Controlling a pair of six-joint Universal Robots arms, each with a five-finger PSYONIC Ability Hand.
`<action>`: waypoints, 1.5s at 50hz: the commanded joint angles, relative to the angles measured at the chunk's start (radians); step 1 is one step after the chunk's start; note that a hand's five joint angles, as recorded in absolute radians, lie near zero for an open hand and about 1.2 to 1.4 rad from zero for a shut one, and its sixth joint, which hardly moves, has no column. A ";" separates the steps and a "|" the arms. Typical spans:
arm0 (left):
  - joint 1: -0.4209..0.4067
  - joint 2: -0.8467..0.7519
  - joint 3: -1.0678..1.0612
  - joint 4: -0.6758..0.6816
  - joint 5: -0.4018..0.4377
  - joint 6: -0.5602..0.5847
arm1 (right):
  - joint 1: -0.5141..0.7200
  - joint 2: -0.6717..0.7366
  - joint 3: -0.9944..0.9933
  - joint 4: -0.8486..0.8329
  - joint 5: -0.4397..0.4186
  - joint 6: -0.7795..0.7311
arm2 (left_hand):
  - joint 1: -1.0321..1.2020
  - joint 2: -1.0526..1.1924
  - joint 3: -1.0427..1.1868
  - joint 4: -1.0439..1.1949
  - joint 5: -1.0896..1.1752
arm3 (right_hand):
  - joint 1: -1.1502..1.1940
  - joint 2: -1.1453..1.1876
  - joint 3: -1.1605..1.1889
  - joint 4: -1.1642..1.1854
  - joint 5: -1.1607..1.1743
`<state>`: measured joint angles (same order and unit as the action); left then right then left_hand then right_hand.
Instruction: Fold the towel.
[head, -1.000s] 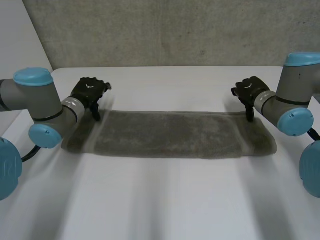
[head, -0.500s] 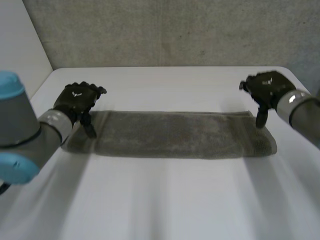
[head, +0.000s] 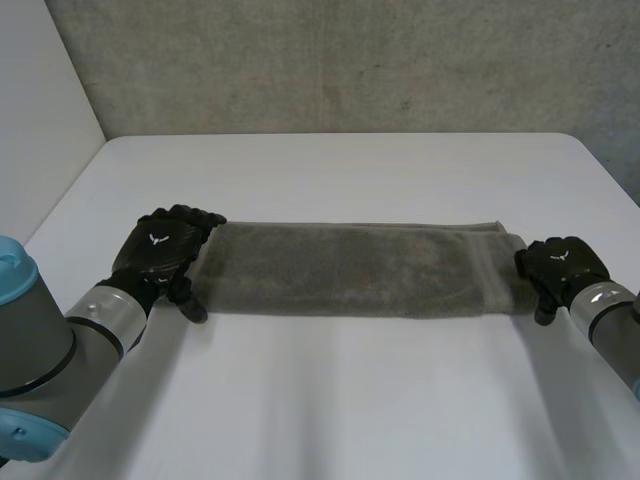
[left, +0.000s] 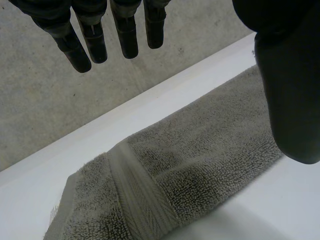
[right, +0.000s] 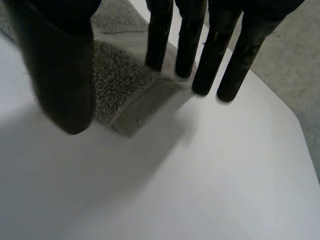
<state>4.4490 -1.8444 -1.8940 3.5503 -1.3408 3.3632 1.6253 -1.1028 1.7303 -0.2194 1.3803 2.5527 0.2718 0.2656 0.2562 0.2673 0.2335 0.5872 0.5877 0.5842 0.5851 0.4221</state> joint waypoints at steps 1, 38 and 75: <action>-0.002 0.001 -0.002 0.001 -0.001 0.001 | -0.019 0.044 -0.028 -0.020 -0.041 0.009 | -0.067 -0.061 -0.051 -0.063 -0.203 | 0.602 0.601 0.605 0.604 0.593; 0.004 -0.001 0.000 0.005 -0.001 0.001 | 0.505 0.130 -0.600 0.213 0.209 -0.046 | -0.085 -0.078 -0.069 -0.080 -0.221 | 0.809 0.809 0.812 0.811 0.800; -0.134 -0.099 0.140 0.019 0.100 0.007 | 0.337 -0.083 -0.122 0.192 0.148 0.118 | 0.079 0.086 0.095 0.084 -0.057 | -0.329 -0.330 -0.326 -0.327 -0.338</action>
<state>4.3961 -1.8740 -1.8380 3.5792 -1.3001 3.3686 2.0087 -1.1079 1.4540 0.0649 1.5433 2.6725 0.2972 0.3019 0.2982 0.2916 0.3045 0.2959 0.2979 0.2975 0.2919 0.0863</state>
